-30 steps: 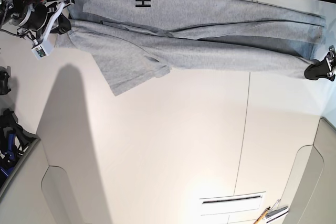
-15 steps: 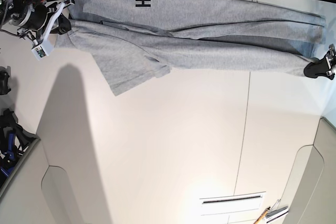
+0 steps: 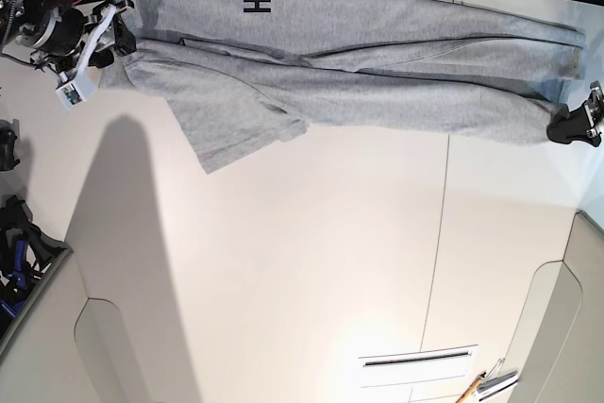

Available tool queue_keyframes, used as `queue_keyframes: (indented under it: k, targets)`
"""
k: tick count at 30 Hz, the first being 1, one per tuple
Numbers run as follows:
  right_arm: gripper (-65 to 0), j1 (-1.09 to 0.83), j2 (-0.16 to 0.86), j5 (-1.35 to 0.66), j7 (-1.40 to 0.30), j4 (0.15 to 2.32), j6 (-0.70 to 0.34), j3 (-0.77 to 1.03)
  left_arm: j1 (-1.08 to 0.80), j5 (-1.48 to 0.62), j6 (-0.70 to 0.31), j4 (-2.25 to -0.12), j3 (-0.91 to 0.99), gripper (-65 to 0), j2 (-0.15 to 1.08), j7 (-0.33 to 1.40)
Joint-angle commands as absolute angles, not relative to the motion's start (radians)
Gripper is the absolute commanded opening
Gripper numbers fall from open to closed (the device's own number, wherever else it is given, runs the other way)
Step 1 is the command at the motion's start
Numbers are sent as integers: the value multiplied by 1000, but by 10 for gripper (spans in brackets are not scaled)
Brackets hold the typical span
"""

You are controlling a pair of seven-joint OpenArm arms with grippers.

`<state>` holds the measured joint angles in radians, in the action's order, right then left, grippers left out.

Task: Fold the T-shirt properly
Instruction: 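Grasp the hem corners with both grippers and fold the hem over, then release the right gripper and move it to the folded shirt edge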

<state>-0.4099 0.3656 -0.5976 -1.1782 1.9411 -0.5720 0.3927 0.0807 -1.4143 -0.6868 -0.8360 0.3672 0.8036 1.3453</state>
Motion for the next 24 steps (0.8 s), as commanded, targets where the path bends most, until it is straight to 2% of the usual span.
queue_keyframes:
  k: [1, 6, 12, 18, 24]
  targets:
    - [-383, -407, 379, -605, -1162, 1958, -572, 400, 94, -1439, -698, -850, 374, -452, 837, 1335]
    - [-383, -408, 379, -591, -1164, 1988, -571, 409, 94, -1427, -698, -850, 374, -452, 837, 1348]
    - [-383, -408, 379, -579, -1159, 2126, -561, 456, 78, -1424, -698, -850, 374, -452, 853, 1396]
    - [-383, -408, 376, -579, -1093, 2191, -561, 479, 20, -1425, -698, -850, 374, -451, 896, 1387]
    - [-383, -405, 305, -579, -1011, 2190, -561, 478, 14, -1445, -698, -850, 374, -345, 904, 1311]
